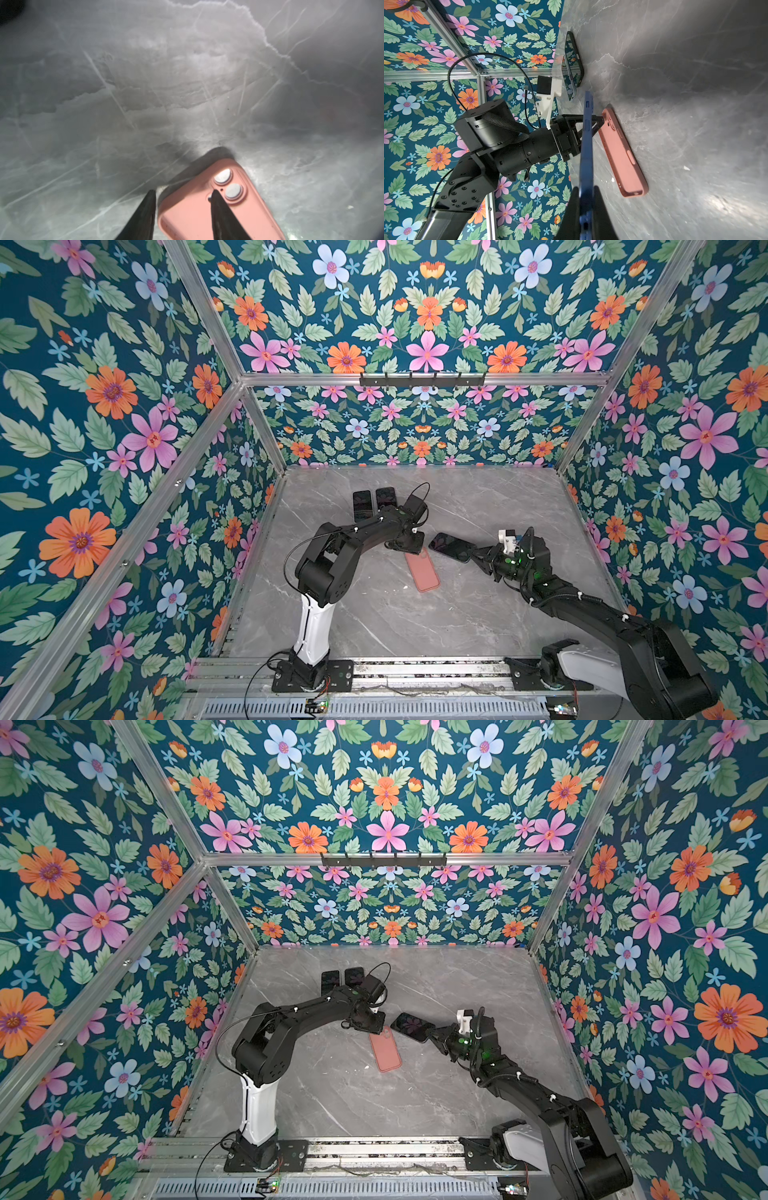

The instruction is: Put the phone into the phone case

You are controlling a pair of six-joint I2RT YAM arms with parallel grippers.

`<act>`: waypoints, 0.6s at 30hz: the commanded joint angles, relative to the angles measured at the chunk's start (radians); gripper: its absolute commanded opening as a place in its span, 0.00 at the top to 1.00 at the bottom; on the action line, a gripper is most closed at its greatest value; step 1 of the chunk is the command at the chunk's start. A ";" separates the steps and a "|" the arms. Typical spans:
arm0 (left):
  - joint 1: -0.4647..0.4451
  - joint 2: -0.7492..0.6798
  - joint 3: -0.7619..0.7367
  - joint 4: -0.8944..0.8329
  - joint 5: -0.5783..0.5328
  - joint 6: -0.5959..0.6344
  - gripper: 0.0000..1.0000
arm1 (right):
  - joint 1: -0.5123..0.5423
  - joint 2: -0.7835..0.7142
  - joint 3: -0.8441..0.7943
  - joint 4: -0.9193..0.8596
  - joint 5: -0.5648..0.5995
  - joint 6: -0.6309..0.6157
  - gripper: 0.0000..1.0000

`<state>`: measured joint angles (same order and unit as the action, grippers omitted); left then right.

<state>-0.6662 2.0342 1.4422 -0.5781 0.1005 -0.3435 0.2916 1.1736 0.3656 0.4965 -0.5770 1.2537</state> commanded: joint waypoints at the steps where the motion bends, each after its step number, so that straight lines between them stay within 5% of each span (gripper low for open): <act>1: 0.001 0.001 -0.004 0.001 -0.019 -0.012 0.56 | 0.001 -0.001 0.009 0.051 -0.023 -0.006 1.00; 8: 0.001 -0.010 -0.016 -0.011 -0.040 -0.019 0.70 | 0.000 0.012 0.016 0.048 -0.030 -0.007 1.00; 18: 0.001 -0.047 -0.082 -0.001 -0.042 -0.044 0.75 | 0.001 0.053 0.022 0.065 -0.051 -0.004 1.00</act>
<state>-0.6655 1.9999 1.3750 -0.5751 0.0662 -0.3691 0.2916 1.2205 0.3790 0.4953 -0.6060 1.2503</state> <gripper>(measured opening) 0.248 0.090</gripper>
